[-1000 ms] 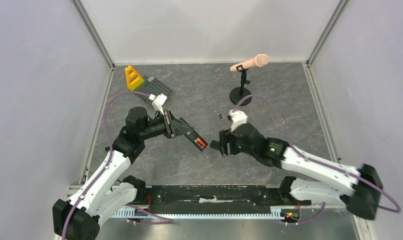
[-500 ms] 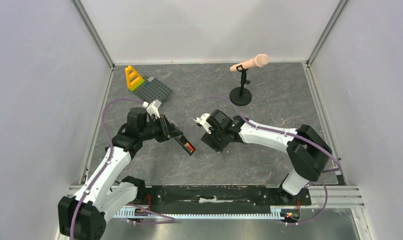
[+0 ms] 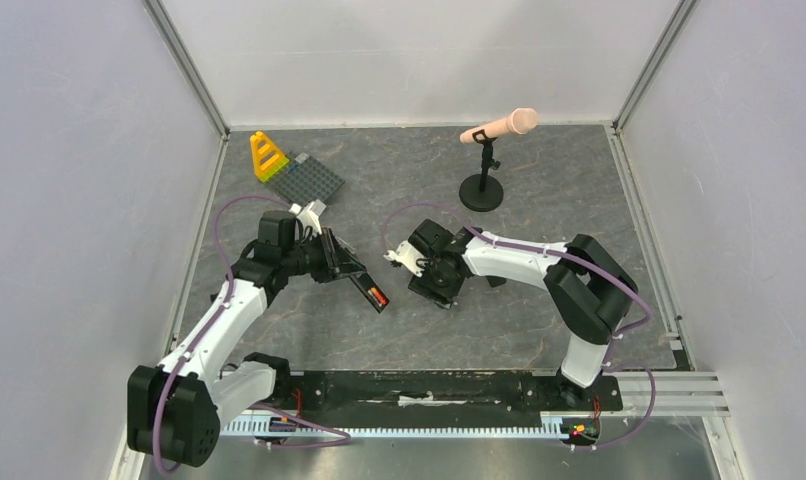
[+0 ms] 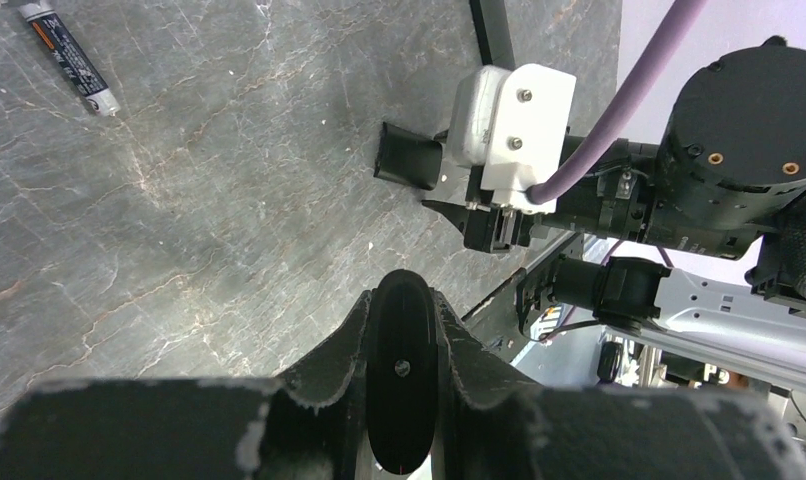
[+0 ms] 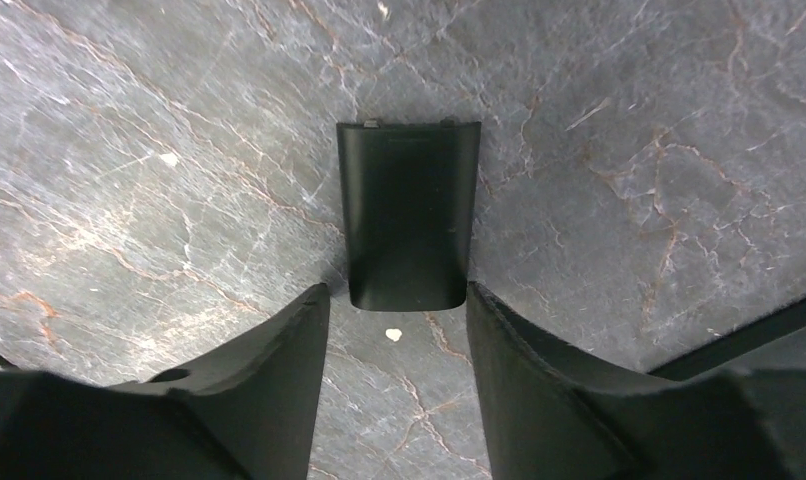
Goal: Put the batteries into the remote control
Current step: Pick up the battery cover at the center of the board.
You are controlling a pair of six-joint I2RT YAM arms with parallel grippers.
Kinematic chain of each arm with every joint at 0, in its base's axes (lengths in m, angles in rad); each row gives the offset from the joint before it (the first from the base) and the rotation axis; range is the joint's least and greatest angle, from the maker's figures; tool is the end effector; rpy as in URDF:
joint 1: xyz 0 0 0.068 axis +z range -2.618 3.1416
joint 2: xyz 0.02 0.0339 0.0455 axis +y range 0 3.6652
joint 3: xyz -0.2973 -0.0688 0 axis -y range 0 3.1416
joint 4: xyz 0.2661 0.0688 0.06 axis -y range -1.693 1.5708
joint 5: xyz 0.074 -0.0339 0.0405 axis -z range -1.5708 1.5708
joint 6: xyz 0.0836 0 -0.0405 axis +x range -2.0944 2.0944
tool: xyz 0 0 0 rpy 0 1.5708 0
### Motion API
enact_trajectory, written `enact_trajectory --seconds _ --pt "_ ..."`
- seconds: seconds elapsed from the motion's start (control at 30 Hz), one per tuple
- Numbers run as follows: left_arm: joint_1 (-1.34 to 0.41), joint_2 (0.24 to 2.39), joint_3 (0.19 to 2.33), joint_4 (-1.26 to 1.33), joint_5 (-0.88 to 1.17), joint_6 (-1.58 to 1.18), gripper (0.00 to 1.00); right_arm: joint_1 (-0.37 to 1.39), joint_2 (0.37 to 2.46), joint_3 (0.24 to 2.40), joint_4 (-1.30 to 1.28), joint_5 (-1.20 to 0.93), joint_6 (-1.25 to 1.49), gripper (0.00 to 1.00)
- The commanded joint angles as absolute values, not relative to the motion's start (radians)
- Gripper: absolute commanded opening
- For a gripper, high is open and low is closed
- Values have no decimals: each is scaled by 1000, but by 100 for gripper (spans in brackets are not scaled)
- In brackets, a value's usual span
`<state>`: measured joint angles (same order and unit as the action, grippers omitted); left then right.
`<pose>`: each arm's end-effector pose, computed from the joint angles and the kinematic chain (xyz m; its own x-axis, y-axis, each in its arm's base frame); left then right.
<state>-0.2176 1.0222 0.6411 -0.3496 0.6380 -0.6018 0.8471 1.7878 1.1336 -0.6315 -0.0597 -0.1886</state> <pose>0.2230 -0.1003 0.2297 -0.8805 -0.2711 -0.3888 0.1310 0.6492 -0.7493 0.2452 0.2850 0.1384 -0.4818 -0.8279 -0.2870 -0.8648 0.5021 0.0035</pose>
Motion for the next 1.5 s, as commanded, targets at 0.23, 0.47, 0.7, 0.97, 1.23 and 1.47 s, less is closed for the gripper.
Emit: enact_trajectory --seconds 0.23,0.47,0.7,0.97,1.23,1.47 --pt "-196 1043 683 -266 686 -588 2 856 1783 1102 -604 -10 -179 42" --pt "-188 1032 682 -264 686 -590 2 856 1783 1104 -577 -43 -159 60" --pt "-183 1024 680 -270 690 -586 2 854 1804 1102 -559 -86 -144 57" --pt "-178 1005 670 -276 691 -585 2 854 1788 1072 -517 -150 -97 60" --pt "-176 996 656 -272 689 -598 2 854 1761 1025 -469 -69 -21 31" --pt "-176 982 612 -217 695 -642 2 856 1504 919 -336 -115 60 28"
